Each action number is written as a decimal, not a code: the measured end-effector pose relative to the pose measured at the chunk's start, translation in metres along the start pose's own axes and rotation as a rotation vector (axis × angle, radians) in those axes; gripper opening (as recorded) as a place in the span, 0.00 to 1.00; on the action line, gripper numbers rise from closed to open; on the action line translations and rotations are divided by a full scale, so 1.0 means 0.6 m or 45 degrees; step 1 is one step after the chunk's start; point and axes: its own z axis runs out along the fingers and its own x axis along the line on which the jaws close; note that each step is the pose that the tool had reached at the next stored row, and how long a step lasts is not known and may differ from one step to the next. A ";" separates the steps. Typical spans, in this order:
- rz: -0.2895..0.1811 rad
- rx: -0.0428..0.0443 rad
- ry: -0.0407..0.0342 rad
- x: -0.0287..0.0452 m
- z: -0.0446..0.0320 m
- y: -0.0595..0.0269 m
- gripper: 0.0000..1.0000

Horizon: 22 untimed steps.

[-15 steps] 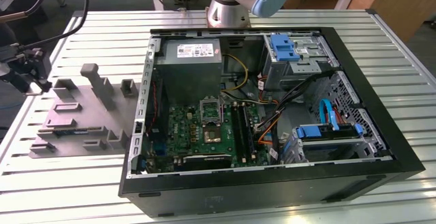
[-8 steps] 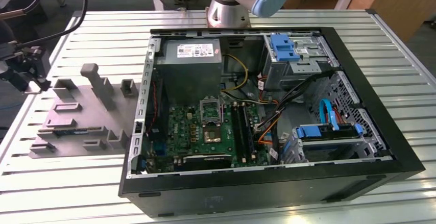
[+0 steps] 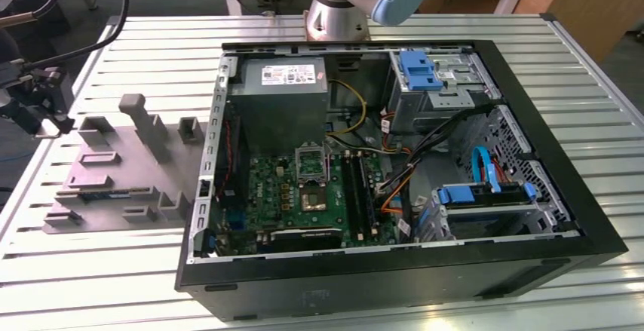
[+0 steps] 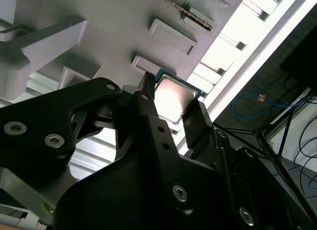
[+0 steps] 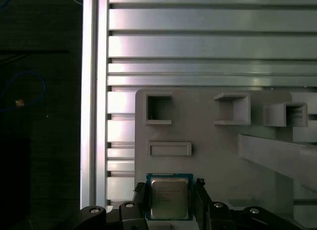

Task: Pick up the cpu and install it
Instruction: 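Pick up the cpu and move it towards the insertion slot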

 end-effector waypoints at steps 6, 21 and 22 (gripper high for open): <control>0.000 0.000 0.0000 -0.004 0.000 0.000 0.47; 0.000 0.000 0.0001 -0.005 -0.034 0.002 0.47; 0.000 0.000 0.0000 -0.005 -0.038 0.002 0.47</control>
